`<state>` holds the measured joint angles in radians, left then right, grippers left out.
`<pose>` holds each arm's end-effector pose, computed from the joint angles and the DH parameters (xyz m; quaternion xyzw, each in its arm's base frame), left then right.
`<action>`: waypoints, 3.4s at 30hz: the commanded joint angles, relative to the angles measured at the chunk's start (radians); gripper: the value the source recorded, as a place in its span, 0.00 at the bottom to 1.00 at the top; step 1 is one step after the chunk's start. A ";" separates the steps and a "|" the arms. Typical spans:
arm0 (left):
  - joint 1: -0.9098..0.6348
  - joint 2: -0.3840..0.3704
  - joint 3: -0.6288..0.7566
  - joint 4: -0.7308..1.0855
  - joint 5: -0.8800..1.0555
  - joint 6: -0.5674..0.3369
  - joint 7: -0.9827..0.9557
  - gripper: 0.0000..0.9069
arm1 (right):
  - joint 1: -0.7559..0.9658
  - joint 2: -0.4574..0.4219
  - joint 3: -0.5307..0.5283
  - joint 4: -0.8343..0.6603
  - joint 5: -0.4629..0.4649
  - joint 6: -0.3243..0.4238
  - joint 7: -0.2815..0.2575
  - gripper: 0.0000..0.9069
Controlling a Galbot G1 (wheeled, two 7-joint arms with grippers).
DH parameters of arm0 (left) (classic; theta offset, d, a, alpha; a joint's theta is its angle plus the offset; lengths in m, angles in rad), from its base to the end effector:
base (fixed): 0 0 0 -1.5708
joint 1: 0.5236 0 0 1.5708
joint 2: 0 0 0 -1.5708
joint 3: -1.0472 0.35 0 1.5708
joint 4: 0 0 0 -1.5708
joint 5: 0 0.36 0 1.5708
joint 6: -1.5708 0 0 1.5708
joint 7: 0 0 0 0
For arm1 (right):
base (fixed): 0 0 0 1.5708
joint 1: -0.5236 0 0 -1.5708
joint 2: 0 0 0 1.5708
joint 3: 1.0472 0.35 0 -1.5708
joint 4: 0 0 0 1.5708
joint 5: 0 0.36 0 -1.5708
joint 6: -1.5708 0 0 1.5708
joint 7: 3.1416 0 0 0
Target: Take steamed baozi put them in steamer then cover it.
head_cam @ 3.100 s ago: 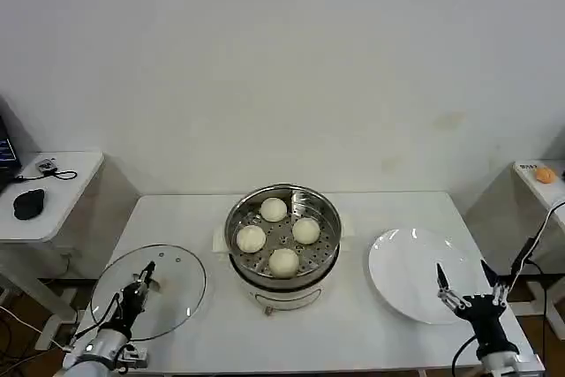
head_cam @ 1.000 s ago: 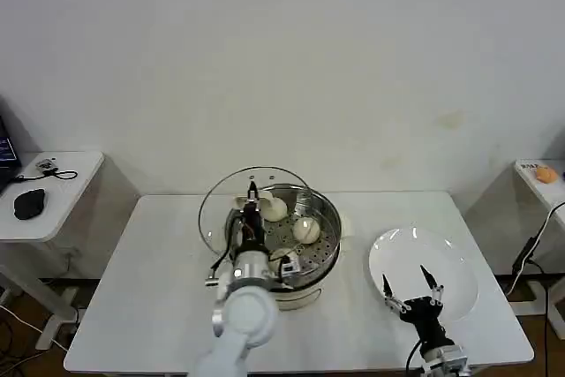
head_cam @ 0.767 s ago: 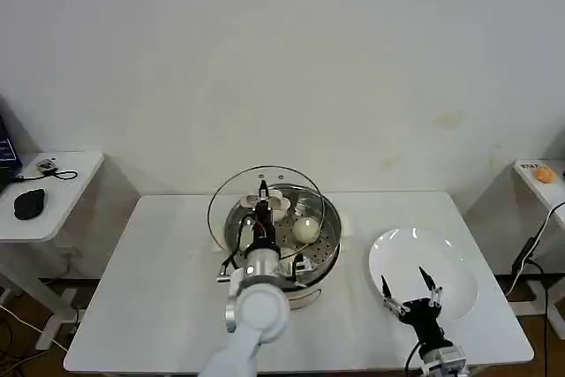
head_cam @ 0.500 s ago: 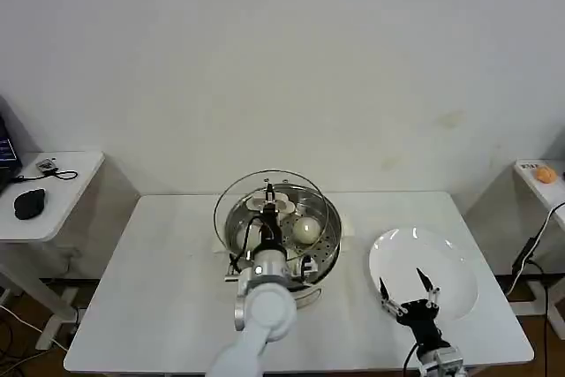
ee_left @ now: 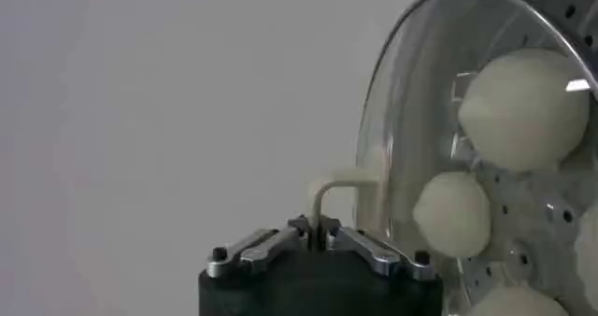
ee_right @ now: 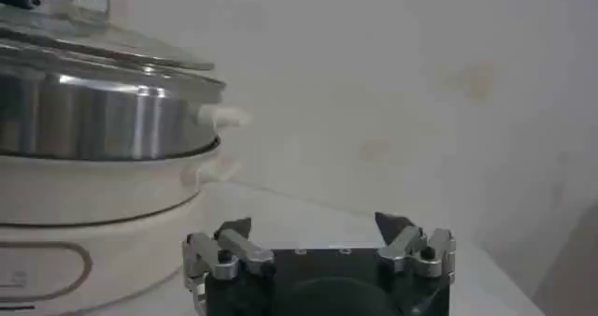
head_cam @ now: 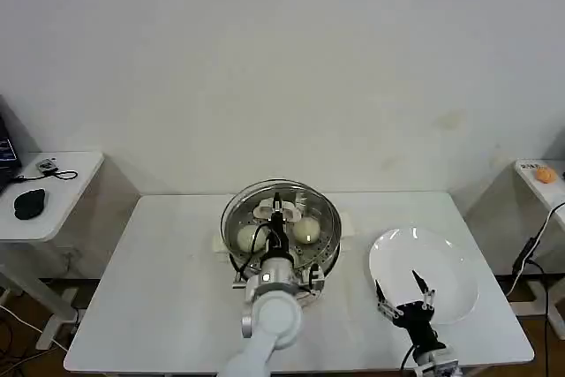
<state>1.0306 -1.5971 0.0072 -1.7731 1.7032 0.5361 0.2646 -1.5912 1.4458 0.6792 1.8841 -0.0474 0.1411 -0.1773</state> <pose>0.3086 -0.1858 -0.2678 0.0043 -0.7135 -0.7006 0.0094 0.1702 -0.0825 -0.3724 0.0539 -0.9911 0.1109 0.0509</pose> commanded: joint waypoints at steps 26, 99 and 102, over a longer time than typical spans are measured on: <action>0.009 -0.009 0.015 0.003 -0.005 0.001 0.003 0.00 | 0.001 0.006 -0.017 -0.008 -0.012 0.002 -0.002 1.00; 0.594 0.358 -0.729 -0.267 -1.969 -0.634 -0.456 1.00 | -0.101 -0.054 -0.033 0.042 0.039 0.005 0.006 1.00; 0.650 0.344 -0.756 -0.242 -1.975 -0.670 -0.442 1.00 | -0.109 -0.057 -0.034 0.042 0.040 0.011 0.005 1.00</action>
<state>1.4728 -1.2828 -0.4280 -2.1379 0.5348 0.1970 -0.0568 -1.6726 1.3977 0.6466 1.9123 -0.0186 0.1478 -0.1714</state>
